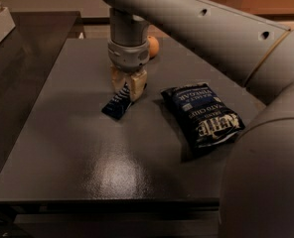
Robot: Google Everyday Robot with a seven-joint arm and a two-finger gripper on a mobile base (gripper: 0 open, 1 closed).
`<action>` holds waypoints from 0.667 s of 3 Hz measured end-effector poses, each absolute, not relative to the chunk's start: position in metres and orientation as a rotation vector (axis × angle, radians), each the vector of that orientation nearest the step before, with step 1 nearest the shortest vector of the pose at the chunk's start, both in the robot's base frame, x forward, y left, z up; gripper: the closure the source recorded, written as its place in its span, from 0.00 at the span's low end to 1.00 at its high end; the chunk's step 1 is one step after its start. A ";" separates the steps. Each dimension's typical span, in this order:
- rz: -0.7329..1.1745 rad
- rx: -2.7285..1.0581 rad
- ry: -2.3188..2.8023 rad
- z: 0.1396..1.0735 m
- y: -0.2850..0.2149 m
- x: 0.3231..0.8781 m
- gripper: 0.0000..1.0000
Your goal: Pick rxbar blueberry
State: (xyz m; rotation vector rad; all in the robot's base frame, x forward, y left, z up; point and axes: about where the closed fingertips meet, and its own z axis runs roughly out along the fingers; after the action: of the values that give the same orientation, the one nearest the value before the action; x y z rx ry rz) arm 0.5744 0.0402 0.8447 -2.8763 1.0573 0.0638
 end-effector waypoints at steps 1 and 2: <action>0.052 -2.839 1.099 0.860 0.039 0.573 1.00; 0.009 -2.747 1.172 0.901 0.042 0.577 1.00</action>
Offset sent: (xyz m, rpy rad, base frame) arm -0.0015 -0.0050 0.1100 0.0814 -0.0760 -0.1912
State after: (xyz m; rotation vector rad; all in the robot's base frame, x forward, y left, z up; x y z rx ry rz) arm 0.5772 0.0422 0.9006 -2.7468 1.1716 0.0093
